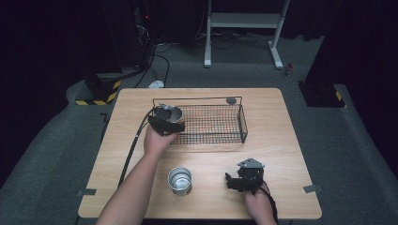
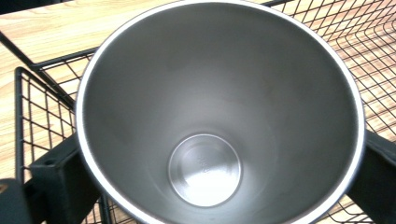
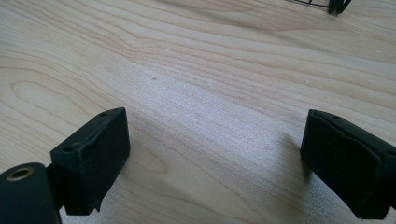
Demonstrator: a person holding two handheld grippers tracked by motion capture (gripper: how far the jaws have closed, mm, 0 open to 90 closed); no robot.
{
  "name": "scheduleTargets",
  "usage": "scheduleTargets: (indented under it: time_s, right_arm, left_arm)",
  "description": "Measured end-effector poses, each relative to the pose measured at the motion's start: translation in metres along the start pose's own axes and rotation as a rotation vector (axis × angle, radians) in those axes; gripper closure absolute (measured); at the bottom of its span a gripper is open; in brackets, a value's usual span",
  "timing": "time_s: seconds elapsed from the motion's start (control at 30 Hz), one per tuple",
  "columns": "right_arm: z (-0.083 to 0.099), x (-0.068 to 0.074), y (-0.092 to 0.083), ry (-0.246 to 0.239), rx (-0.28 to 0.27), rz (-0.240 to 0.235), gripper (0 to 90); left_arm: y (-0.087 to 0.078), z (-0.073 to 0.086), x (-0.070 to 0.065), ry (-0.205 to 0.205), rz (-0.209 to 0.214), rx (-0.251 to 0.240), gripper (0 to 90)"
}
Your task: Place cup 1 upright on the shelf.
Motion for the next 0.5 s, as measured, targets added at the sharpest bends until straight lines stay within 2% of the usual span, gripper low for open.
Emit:
scheduleTargets:
  time_s: [0.33,0.47,0.5]
  right_arm:
    - [0.0,0.0,0.0,0.0,0.0,0.0,8.0]
    - [0.0,0.0,0.0,0.0,0.0,0.0,8.1]
    - [0.0,0.0,0.0,0.0,0.0,0.0,8.1]
  left_arm:
    - [-0.007,0.0,0.0,-0.007,0.001,-0.024,0.6]
    - [-0.01,0.0,0.001,-0.024,0.011,-0.025,0.6]
    - [-0.012,0.0,0.002,-0.044,0.022,-0.025,0.5]
Point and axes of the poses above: each handheld gripper's, and its own axes: y roughly forward along the jaws, z roughly out of its underside, x roughly to its left, the point moved 1 cm from there along y, roughly forward along the jaws, and after that the axes turned 13 degrees about -x, right-handed, at the moved point
